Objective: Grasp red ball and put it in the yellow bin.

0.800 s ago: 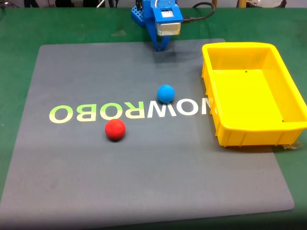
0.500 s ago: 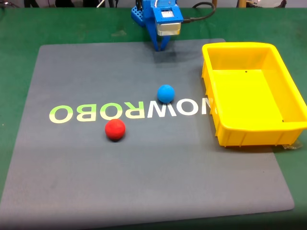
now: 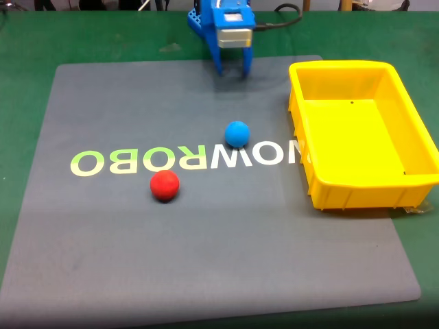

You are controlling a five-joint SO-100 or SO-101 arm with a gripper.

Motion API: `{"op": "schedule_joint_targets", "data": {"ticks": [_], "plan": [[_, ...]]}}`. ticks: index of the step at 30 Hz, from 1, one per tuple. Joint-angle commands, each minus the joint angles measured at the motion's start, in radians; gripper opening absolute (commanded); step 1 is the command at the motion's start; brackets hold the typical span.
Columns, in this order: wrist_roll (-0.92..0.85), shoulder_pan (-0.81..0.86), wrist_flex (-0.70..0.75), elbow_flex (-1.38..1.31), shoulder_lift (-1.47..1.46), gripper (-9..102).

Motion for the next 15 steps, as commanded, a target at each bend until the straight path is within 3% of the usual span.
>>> {"op": "schedule_joint_targets", "data": {"ticks": [1, 6, 15], "plan": [[-0.098, 0.098, -0.084, -0.025, 0.009, 37], [-0.155, 0.14, -0.179, -0.152, -0.018, 37], [-0.072, 0.178, -0.439, -0.808, -0.937, 36]]}}
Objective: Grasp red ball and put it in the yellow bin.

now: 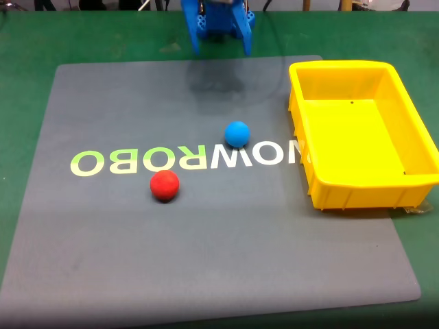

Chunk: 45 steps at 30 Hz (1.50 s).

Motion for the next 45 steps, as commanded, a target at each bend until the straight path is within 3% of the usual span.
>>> {"op": "schedule_joint_targets", "data": {"ticks": [1, 10, 18, 45], "plan": [[0.005, 0.046, -0.101, -0.301, -0.35, 36], [-0.048, 0.114, -0.202, -0.732, -0.907, 35], [-0.067, 0.15, -0.245, -0.968, -1.207, 35], [-0.003, 0.106, -0.27, -1.376, -1.658, 34]]}}
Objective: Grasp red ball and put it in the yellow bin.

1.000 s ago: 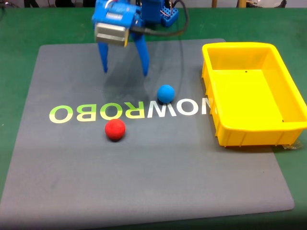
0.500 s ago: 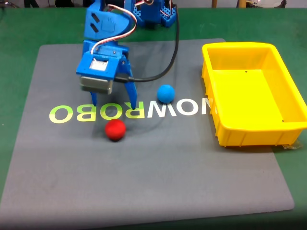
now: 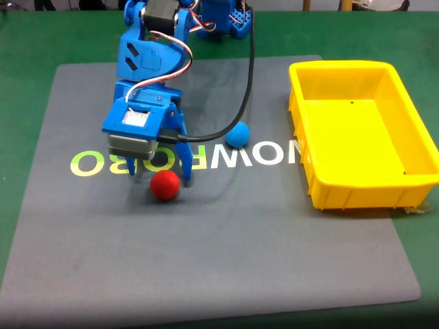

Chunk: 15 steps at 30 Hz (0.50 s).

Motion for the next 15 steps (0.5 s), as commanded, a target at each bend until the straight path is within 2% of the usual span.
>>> {"op": "schedule_joint_targets", "data": {"ticks": [1, 15], "plan": [[0.02, -0.015, -0.028, -0.072, 0.014, 34], [0.049, -0.035, -0.028, -0.169, -0.087, 31]]}}
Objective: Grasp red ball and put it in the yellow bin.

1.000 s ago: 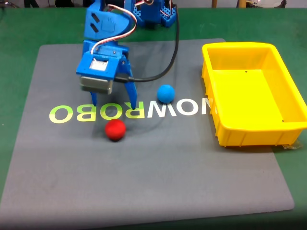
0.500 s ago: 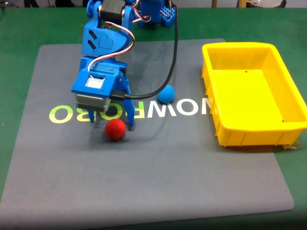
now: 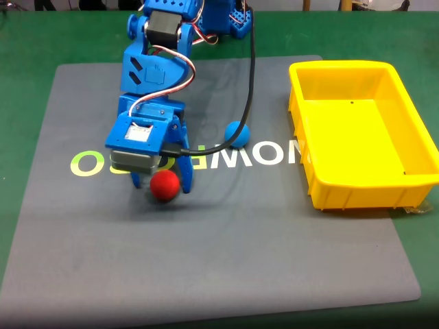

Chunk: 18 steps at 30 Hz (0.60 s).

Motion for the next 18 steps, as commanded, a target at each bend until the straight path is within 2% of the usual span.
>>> {"op": "schedule_joint_targets", "data": {"ticks": [1, 9, 12, 18], "plan": [[0.015, -0.018, -0.028, -0.072, 0.012, 31], [0.026, -0.031, -0.028, -0.123, -0.04, 30], [0.032, -0.034, -0.028, -0.138, -0.054, 24], [0.048, -0.034, -0.028, -0.15, -0.063, 0]]}}
